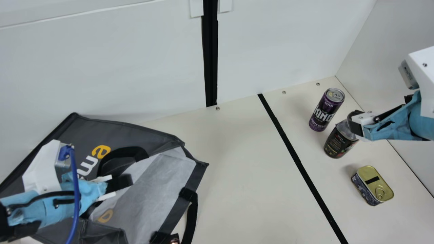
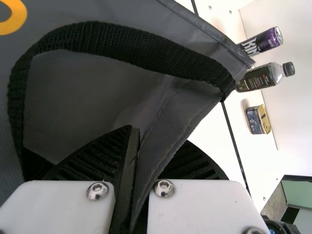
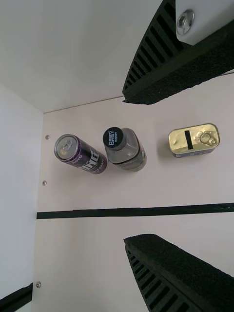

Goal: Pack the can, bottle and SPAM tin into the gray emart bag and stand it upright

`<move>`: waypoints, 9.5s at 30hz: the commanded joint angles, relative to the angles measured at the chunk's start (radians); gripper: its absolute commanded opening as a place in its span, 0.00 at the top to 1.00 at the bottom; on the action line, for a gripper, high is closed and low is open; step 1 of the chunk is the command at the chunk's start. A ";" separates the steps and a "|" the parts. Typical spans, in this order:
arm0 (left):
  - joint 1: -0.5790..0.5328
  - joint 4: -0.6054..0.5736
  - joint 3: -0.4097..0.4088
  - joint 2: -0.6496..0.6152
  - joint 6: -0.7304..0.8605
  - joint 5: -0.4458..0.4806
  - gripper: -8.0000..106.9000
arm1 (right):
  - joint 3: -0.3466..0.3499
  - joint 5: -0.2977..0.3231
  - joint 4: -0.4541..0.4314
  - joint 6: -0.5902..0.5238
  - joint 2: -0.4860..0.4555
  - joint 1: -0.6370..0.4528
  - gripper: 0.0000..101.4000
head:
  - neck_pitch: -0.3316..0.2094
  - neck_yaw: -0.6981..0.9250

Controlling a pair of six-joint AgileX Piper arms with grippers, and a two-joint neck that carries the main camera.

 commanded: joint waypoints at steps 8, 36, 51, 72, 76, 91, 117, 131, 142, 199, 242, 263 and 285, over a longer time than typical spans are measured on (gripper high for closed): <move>0.014 0.004 -0.002 0.005 0.000 -0.004 1.00 | 0.000 0.000 0.000 0.000 0.000 0.000 0.06 | -0.023 -0.001; 0.013 0.004 -0.004 0.005 -0.001 -0.005 1.00 | 0.000 0.000 0.000 0.000 0.000 0.000 0.06 | -0.023 -0.001; 0.013 0.004 -0.004 0.005 -0.001 -0.005 1.00 | 0.000 0.000 0.000 0.000 0.000 0.000 0.06 | -0.023 -0.001; 0.013 0.004 -0.004 0.005 -0.001 -0.005 1.00 | 0.014 -0.007 -0.036 0.037 -0.011 0.040 0.06 | -0.023 -0.001; 0.013 0.004 -0.004 0.005 -0.001 -0.005 1.00 | 0.003 -0.009 -0.062 0.058 0.001 0.058 0.06 | -0.023 -0.001; 0.013 0.004 -0.004 0.005 -0.001 -0.005 1.00 | -0.093 0.001 -0.139 0.127 0.102 0.089 0.06 | -0.023 -0.001; 0.013 0.004 -0.004 0.005 -0.001 -0.005 1.00 | -0.235 0.001 -0.162 0.194 0.369 0.101 0.06 | -0.023 -0.001; 0.013 0.004 -0.004 0.005 -0.001 -0.005 1.00 | -0.306 0.001 -0.126 0.212 0.517 0.092 0.06 | -0.023 -0.001; 0.013 0.004 -0.004 0.005 -0.001 -0.005 1.00 | -0.368 0.001 -0.107 0.225 0.629 0.086 0.06 | -0.023 -0.001; 0.013 0.004 -0.004 0.005 -0.001 -0.005 1.00 | -0.558 0.001 -0.094 0.210 0.962 0.106 1.00 | -0.023 -0.001; 0.013 0.004 -0.004 0.005 -0.001 -0.005 1.00 | -0.239 0.001 -0.037 -0.007 0.584 0.156 1.00 | -0.023 -0.001; 0.013 0.004 -0.004 0.005 -0.001 -0.005 1.00 | -0.020 0.001 -0.019 -0.161 0.378 0.170 1.00 | -0.023 -0.001; 0.013 0.004 -0.004 0.005 -0.001 -0.005 1.00 | 0.263 0.001 0.100 -0.277 0.194 0.220 1.00 | -0.023 -0.001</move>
